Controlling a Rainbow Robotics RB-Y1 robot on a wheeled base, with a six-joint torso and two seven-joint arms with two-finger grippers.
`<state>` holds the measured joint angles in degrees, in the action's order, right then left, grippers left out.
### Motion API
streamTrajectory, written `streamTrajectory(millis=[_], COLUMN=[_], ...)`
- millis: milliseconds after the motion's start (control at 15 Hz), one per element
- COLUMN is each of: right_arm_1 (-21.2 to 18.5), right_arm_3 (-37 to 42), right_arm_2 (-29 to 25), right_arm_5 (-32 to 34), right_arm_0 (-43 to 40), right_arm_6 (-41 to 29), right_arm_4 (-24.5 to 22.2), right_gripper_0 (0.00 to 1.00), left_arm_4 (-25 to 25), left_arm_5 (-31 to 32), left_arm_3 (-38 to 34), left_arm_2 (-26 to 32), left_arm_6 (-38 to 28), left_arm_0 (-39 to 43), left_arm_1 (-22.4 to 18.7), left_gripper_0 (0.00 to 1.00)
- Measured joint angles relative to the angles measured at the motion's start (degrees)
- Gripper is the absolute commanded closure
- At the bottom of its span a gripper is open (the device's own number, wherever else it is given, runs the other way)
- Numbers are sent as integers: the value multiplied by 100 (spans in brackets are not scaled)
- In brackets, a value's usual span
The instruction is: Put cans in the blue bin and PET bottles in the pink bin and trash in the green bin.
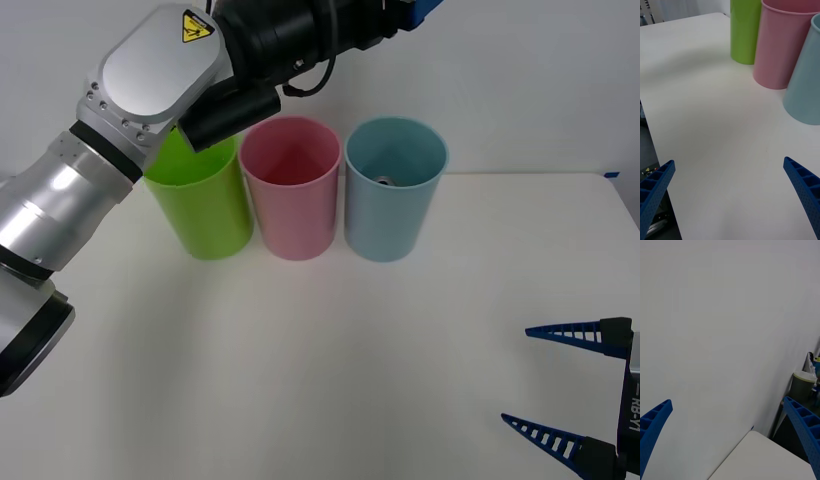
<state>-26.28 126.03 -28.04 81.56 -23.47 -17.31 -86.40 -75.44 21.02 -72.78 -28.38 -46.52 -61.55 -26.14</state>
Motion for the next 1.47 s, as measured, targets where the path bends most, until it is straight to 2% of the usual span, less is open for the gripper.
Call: streamTrajectory(millis=[133,333,467,600,733,1133,1467], right_arm_1=[0,0,0,0,0,0,0], right_arm_3=[0,0,0,0,0,0,0], right_arm_2=[0,0,0,0,0,0,0], right_arm_5=[0,0,0,0,0,0,0], right_arm_0=[0,0,0,0,0,0,0], right_arm_6=[0,0,0,0,0,0,0], right_arm_4=[0,0,0,0,0,0,0], right_gripper_0=[0,0,0,0,0,0,0], left_arm_4=[200,271,661,888,878,837,825], left_arm_5=[285,897,920,923,1117,2675,3898], left_arm_3=[-465,-1396,-1943,-2275,-2599,-3391,-3699], left_arm_2=[190,845,1030,1281,1766,3406,4418], left_arm_6=[9,-15,-5,24,45,129,249], left_arm_0=[332,1095,1514,1824,2282,3890,5178], left_arm_1=[-365,-874,-1341,-1638,-1699,-1744,-1745], left_gripper_0=[0,0,0,0,0,0,0])
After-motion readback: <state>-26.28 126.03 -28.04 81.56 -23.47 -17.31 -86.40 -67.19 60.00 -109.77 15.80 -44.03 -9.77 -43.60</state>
